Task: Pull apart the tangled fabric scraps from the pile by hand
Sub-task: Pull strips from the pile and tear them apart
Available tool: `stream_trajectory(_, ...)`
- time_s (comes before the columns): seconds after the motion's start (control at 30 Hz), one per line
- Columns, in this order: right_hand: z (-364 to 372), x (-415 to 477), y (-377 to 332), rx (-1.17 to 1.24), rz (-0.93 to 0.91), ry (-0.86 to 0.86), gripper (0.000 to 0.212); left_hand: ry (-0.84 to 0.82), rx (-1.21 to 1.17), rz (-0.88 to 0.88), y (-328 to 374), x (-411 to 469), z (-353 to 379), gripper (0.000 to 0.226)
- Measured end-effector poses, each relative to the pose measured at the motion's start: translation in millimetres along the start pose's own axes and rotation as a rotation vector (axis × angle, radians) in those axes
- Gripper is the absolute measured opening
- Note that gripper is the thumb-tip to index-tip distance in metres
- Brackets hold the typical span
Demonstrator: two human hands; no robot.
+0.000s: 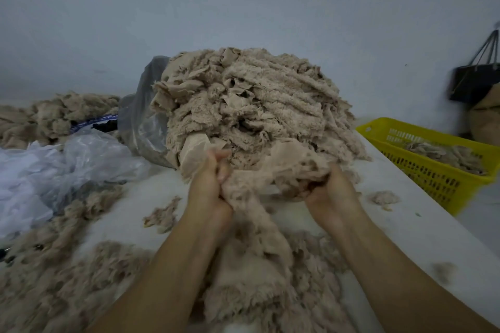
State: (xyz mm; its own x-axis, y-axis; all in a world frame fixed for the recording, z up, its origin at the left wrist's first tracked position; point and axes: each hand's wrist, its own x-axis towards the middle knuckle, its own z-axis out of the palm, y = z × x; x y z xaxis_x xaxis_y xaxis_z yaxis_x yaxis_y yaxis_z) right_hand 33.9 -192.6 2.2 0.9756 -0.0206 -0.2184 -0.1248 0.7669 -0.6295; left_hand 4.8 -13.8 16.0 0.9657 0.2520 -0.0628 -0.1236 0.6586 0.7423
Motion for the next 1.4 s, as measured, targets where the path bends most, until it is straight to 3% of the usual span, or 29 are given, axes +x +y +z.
stream_trajectory(0.07,-6.7,1.0,-14.3,0.058,-0.015,-0.009,0.027,0.076,-0.065,0.02,8.9,7.9,-12.2,0.039)
stream_trajectory(0.17,-4.7,-4.2,-9.5,-0.041,0.029,-0.028,0.02,0.161,0.029,0.003,6.6,11.1,-16.7,0.039)
stream_trajectory(0.27,2.8,-10.0,-0.4,-0.093,0.066,-0.011,0.024,0.114,0.116,0.013,0.2,7.3,-9.6,0.044)
stream_trajectory(0.33,0.6,-8.6,-3.0,-0.139,0.003,0.038,0.022,0.022,0.016,-0.015,1.6,4.5,-7.5,0.047)
stream_trajectory(0.4,-6.7,-5.3,-6.5,-0.408,-0.153,0.162,0.018,-0.08,-0.103,-0.042,5.0,0.4,-7.9,0.049)
stream_trajectory(0.47,-11.1,-7.8,-5.5,-0.784,-0.427,0.218,0.013,-0.171,-0.186,-0.067,6.9,-3.4,-5.9,0.046)
stream_trajectory(0.57,1.8,-23.9,5.8,-0.956,-0.692,-0.157,0.024,-0.249,-0.223,-0.068,7.5,-6.2,-2.1,0.045)
stream_trajectory(0.7,10.1,-32.6,38.9,-1.565,-0.595,-0.626,0.04,-0.263,-0.2,-0.027,5.0,-6.7,-3.0,0.045)
stream_trajectory(0.73,7.3,-31.5,44.1,-1.604,-0.56,-0.701,0.041,-0.263,-0.227,-0.03,5.5,-5.1,-3.9,0.044)
stream_trajectory(0.8,2.7,-28.5,38.8,-1.506,-0.476,-0.66,0.041,-0.231,-0.325,-0.024,11.8,1.4,-8.5,0.045)
stream_trajectory(0.9,1.1,-25.7,16.9,-1.186,-0.386,-0.29,0.04,-0.128,-0.376,-0.003,17.1,10.5,-15.8,0.041)
stream_trajectory(1.03,4.9,-18.9,14.0,-0.876,-0.266,-0.052,0.038,-0.03,-0.315,-0.006,9.8,15.3,-15.4,0.037)
stream_trajectory(1.17,-4.2,-3.4,-22.6,-0.318,-0.221,0.202,0.033,0.073,-0.342,-0.006,30.3,26.5,-39.5,0.027)
stream_trajectory(1.27,-12.4,-2.4,-24.1,-0.151,-0.082,0.097,0.038,0.078,0.079,0.015,18.9,22.3,-31.5,0.02)
stream_trajectory(1.4,-3.1,-6.7,-14.1,-0.073,0.026,-0.11,0.036,-0.132,0.947,0.247,-19.1,1.8,-6.0,0.048)
